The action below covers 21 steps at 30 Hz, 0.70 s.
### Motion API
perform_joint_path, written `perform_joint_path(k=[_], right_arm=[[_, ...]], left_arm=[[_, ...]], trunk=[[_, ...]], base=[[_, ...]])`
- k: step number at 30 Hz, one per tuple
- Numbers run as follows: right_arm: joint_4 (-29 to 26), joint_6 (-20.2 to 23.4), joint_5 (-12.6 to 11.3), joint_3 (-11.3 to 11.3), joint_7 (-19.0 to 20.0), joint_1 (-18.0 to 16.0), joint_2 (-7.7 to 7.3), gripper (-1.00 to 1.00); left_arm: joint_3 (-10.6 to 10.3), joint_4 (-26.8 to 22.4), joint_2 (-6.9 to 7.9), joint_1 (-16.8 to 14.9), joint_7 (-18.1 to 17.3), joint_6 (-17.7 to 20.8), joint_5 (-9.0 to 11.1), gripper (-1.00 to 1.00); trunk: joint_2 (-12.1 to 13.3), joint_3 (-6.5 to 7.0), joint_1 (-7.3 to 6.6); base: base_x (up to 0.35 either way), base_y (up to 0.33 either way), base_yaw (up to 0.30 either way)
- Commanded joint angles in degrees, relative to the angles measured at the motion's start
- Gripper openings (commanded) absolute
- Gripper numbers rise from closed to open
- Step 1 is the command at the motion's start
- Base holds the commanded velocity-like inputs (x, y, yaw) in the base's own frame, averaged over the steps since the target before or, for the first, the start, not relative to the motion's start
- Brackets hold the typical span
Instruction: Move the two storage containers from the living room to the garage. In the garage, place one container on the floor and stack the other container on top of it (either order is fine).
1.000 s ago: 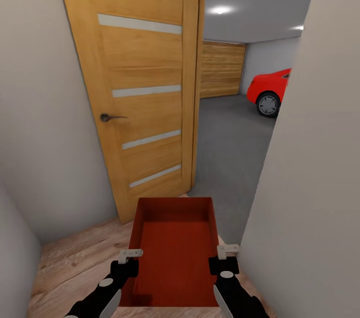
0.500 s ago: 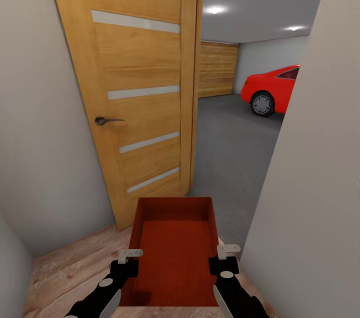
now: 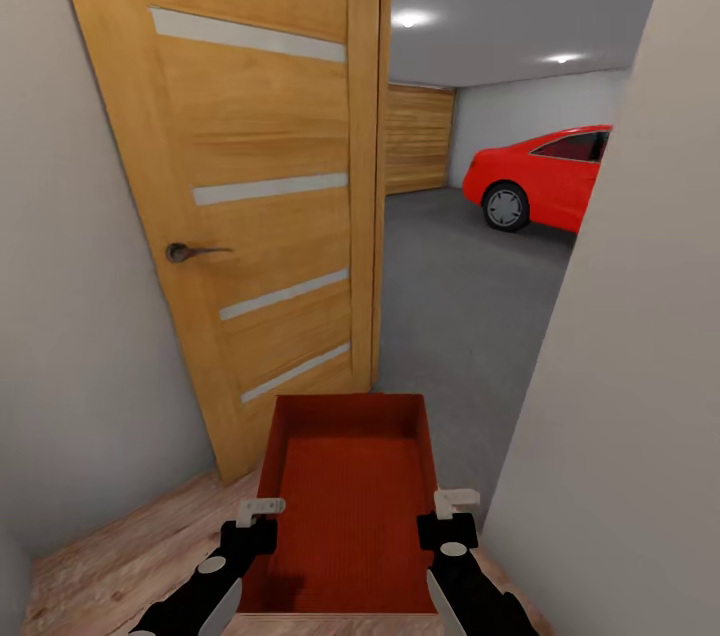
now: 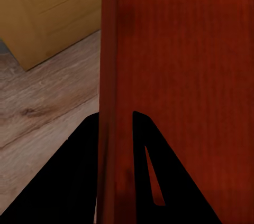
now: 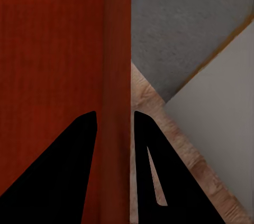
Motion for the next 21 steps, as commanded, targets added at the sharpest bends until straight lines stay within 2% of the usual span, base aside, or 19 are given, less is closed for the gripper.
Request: perform_joint_path(k=[1, 14, 21], right_arm=[[-0.3, 0.6, 1.6, 0.6, -0.8, -0.1, -0.99, -1.0], [0.2, 0.6, 1.7, 1.1, -0.8, -0.1, -1.0, -1.0], [0.2, 0.6, 1.7, 1.4, -0.9, -0.1, -1.0, -1.0]], left_arm=[[0.0, 0.2, 0.25, -0.1, 0.9, 0.7, 0.6, -1.0], [0.0, 0.2, 0.25, 0.0, 0.9, 0.6, 0.6, -1.0], [0.0, 0.3, 0.29, 0.0, 0.9, 0.7, 0.5, -1.0]], trunk=[[0.0, -0.05, 0.03], [0.0, 0.37, 0.03], [0.0, 0.42, 0.03]], base=[[0.251, 0.201, -0.087], [0.078, 0.068, -0.213], [0.202, 0.226, -0.043]])
